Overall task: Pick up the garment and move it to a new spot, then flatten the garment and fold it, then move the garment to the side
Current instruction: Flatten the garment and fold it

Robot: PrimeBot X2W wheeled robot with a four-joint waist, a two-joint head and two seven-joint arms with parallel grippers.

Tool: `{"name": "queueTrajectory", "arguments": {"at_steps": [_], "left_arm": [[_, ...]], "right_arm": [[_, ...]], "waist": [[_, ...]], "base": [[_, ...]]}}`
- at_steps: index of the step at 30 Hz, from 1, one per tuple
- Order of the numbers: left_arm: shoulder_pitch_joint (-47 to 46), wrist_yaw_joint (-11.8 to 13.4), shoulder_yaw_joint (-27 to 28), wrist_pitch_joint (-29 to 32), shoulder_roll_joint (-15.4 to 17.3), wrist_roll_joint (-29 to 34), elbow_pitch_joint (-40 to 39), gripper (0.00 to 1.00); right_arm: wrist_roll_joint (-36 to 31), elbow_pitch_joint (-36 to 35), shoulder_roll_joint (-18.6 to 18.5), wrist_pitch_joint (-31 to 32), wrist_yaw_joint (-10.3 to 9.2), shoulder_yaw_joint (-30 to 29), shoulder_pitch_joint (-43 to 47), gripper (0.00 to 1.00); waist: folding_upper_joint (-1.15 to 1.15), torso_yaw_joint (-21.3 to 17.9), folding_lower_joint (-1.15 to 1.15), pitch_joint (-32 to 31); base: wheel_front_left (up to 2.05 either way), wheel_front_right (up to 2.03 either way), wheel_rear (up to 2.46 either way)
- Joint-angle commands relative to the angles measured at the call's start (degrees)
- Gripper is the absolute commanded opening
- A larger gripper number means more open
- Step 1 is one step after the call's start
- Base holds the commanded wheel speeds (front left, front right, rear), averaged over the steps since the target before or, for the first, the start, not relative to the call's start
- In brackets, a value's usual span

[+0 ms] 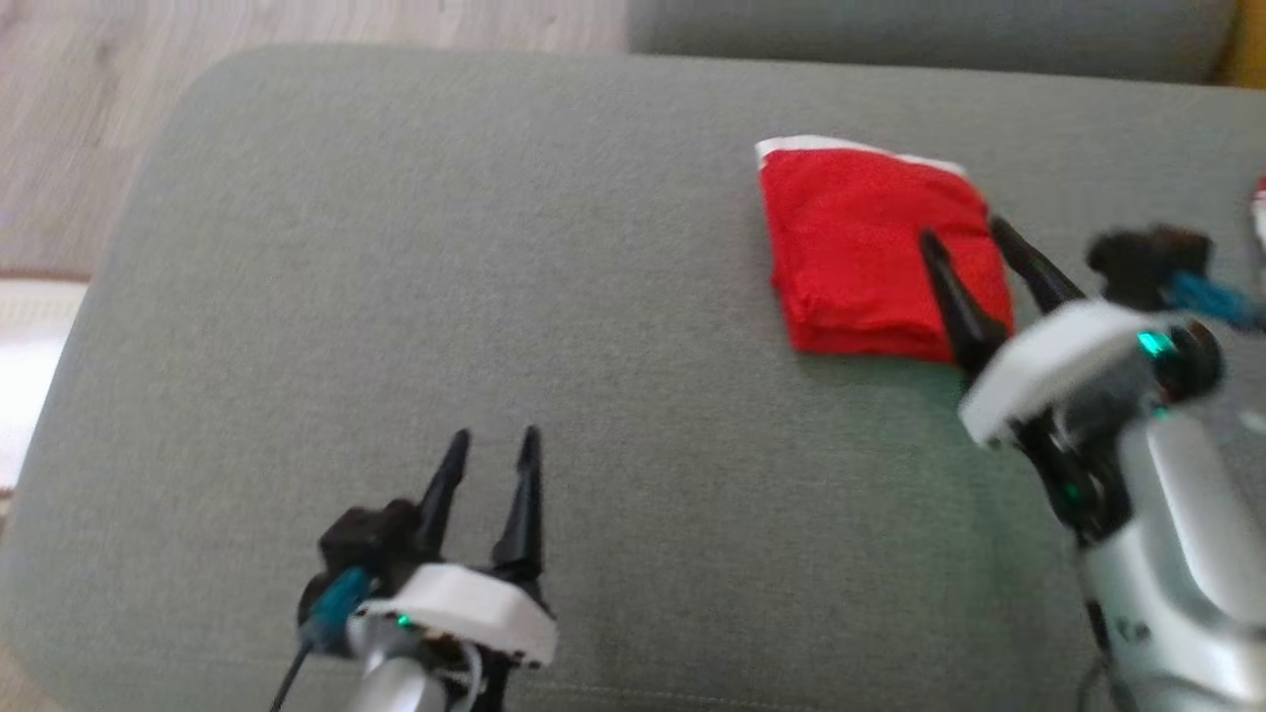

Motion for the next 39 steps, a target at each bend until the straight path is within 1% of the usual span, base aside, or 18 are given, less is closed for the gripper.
{"name": "queueTrajectory", "arguments": {"at_steps": [1, 4, 8, 12, 18, 19, 20, 21, 22, 23, 24, 30, 31, 32, 35, 36, 39], "left_arm": [[0.18, 0.04, 3.30, -0.46, -0.07, 0.72, -2.91, 1.00], [2.52, -0.02, 6.11, -0.46, -0.07, 2.42, -4.96, 1.00], [4.94, -0.87, 8.44, -0.46, -0.07, 3.93, -6.15, 1.00], [6.01, -1.53, 9.54, -0.46, -0.07, 4.83, -6.75, 1.00], [5.38, -1.99, 9.49, -0.46, -0.07, 5.57, -7.58, 1.00], [5.06, -1.99, 9.32, -0.46, -0.07, 5.60, -7.77, 1.00], [4.69, -1.97, 9.08, -0.46, -0.07, 5.64, -7.94, 1.00], [4.29, -1.90, 8.74, -0.46, -0.07, 5.65, -8.10, 1.00], [3.81, -1.78, 8.32, -0.46, -0.07, 5.55, -8.27, 1.00], [3.28, -1.67, 7.86, -0.46, -0.07, 5.44, -8.41, 1.00], [2.71, -1.55, 7.33, -0.46, -0.07, 5.30, -8.53, 1.00], [-0.85, -0.43, 3.97, -0.46, -0.07, 3.93, -8.70, 1.00], [-1.32, -0.21, 3.47, -0.46, -0.07, 3.68, -8.71, 1.00], [-1.98, 0.34, 2.69, -0.46, -0.07, 3.17, -8.75, 1.00], [-2.65, 1.16, 1.92, -0.46, -0.07, 2.56, -9.00, 1.00], [-2.65, 1.16, 1.92, -0.46, -0.07, 2.56, -9.00, 1.00], [-2.96, 1.58, 1.68, -0.46, -0.07, 2.14, -9.08, 1.00]], "right_arm": [[-1.33, -2.69, -1.15, -2.29, -0.05, 0.12, 1.29, 1.00], [-3.30, -3.52, -3.63, -6.24, -0.05, -2.51, 4.72, 1.00], [-5.70, -2.93, -6.57, -10.33, -0.05, -4.85, 8.34, 1.00], [-6.64, -1.91, -7.01, -13.30, -0.05, -6.78, 9.78, 1.00], [-7.01, -1.07, -6.35, -15.82, -0.05, -6.12, 8.54, 1.00], [-7.00, -0.80, -6.19, -15.99, -0.05, -5.63, 7.83, 0.96], [-6.96, -0.38, -5.97, -16.07, -0.05, -5.05, 6.97, 0.68], [-7.03, 0.14, -5.85, -15.97, -0.05, -4.16, 5.98, 0.44], [-7.19, 0.77, -5.79, -15.85, -0.05, -3.10, 4.84, 0.21], [-7.38, 1.56, -5.68, -15.80, -0.05, -2.00, 3.58, 0.03], [-7.55, 2.50, -5.51, -15.61, -0.05, -0.81, 2.24, 0.00], [-9.07, 10.78, -4.71, -15.10, -0.05, 7.18, -5.54, 0.00], [-9.32, 12.44, -4.61, -15.16, -0.05, 8.29, -6.55, 0.00], [-9.31, 15.70, -4.13, -15.33, -0.05, 9.93, -8.26, 0.00], [-9.45, 19.85, -3.53, -16.16, -0.05, 11.97, -10.26, 0.00], [-9.45, 19.85, -3.53, -16.16, -0.05, 11.97, -10.26, 0.00], [-9.32, 23.21, -2.56, -16.79, -0.05, 14.21, -11.54, 0.00]], "waist": [[0.00, -2.33, 0.00, -2.39], [0.00, -3.48, 0.00, -3.40], [0.00, -4.42, 0.00, -4.44], [0.00, -4.86, 0.00, -4.81], [0.00, -4.24, 0.00, -2.97], [0.00, -4.01, 0.00, -2.32], [0.00, -3.75, 0.00, -1.61], [0.00, -3.42, 0.00, -0.76], [0.00, -3.06, 0.00, 0.16], [0.00, -2.69, 0.00, 1.08], [0.00, -2.23, 0.00, 2.15], [0.00, 1.04, 0.00, 6.99], [0.00, 1.65, 0.00, 7.56], [0.00, 2.74, 0.00, 8.43], [0.00, 4.06, 0.00, 9.37], [0.00, 4.06, 0.00, 9.37], [0.00, 5.00, 0.00, 9.86]], "base": [[0.00, 0.00, 0.00], [0.00, 0.00, 0.00], [0.00, 0.00, 0.00], [0.00, 0.00, 0.00], [0.00, 0.00, 0.00], [0.00, 0.00, 0.00], [0.00, 0.00, 0.00], [0.00, 0.00, 0.00], [0.00, 0.00, 0.00], [0.00, 0.00, 0.00], [0.00, 0.00, 0.00], [0.00, 0.00, 0.00], [0.00, 0.00, 0.00], [0.00, 0.00, 0.00], [0.00, 0.00, 0.00], [0.00, 0.00, 0.00], [0.00, 0.00, 0.00]]}}
